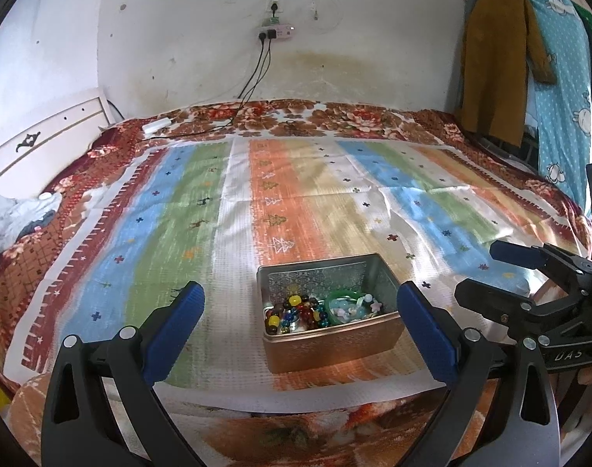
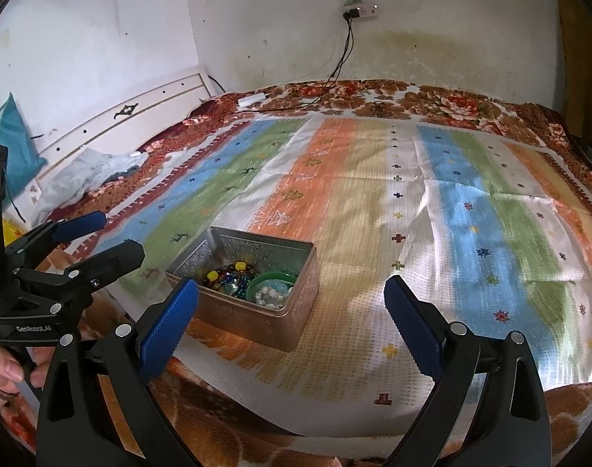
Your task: Organize jewelry
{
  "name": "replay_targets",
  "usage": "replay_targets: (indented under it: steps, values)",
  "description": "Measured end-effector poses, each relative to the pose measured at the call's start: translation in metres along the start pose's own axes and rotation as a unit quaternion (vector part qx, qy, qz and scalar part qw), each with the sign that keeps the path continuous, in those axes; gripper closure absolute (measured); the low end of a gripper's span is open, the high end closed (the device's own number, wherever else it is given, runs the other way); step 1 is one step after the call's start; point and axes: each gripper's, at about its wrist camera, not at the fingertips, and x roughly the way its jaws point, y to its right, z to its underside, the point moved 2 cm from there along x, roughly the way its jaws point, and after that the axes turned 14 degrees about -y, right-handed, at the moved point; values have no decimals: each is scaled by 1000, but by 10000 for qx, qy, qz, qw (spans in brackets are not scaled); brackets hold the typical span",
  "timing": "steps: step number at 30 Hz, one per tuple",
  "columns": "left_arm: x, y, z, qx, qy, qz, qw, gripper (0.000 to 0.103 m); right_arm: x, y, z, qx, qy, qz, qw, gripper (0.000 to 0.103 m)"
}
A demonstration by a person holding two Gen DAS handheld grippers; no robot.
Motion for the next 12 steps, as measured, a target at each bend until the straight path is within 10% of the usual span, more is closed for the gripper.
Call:
replay_targets:
  steps: [12]
  values:
    - [0,-2,-1,-50,-30,150,9999,6,2,-2,-1,-44,-10,25,10000,6]
